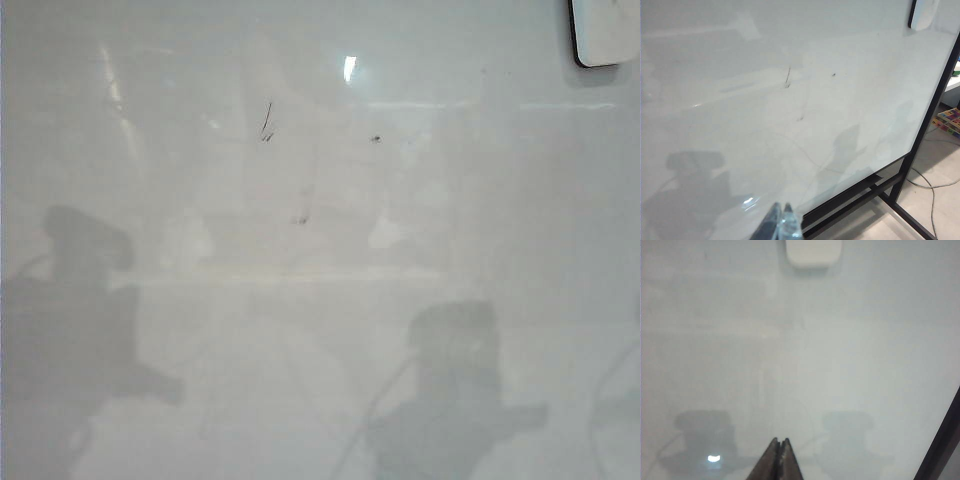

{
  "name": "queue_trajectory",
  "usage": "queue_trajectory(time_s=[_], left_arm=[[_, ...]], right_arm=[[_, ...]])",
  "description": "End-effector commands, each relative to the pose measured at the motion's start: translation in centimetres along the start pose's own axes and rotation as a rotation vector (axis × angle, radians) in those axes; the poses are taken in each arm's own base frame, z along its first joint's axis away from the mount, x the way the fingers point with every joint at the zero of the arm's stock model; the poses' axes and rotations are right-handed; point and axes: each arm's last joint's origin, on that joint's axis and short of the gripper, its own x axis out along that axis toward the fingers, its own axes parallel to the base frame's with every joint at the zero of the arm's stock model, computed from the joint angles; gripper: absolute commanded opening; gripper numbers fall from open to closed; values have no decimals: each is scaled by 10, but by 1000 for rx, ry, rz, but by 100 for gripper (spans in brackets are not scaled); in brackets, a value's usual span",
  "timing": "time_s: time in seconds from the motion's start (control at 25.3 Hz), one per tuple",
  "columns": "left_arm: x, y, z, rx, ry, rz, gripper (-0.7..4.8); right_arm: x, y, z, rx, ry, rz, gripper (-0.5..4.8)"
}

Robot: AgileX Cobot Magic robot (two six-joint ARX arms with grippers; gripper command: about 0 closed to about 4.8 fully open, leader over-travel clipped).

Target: Grab the whiteboard eraser that is attached to the surface of the whiteboard and use it to clean the writing on the whiteboard.

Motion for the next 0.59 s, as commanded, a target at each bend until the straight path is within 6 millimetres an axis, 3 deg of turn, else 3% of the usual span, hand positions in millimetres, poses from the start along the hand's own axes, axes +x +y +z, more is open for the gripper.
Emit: queue_trajectory(time_s=[0.04, 0.28, 0.59], left_arm=[[0, 0, 1, 6, -11, -3, -2], [0, 0, 1, 6, -11, -4, -2], [0, 0, 1, 6, -11, -3, -2]], right_arm=[[6, 2, -15, 19, 20, 3, -4], [20, 7, -65, 154, 120, 3, -4], [19, 7, -68, 153, 149, 4, -4]])
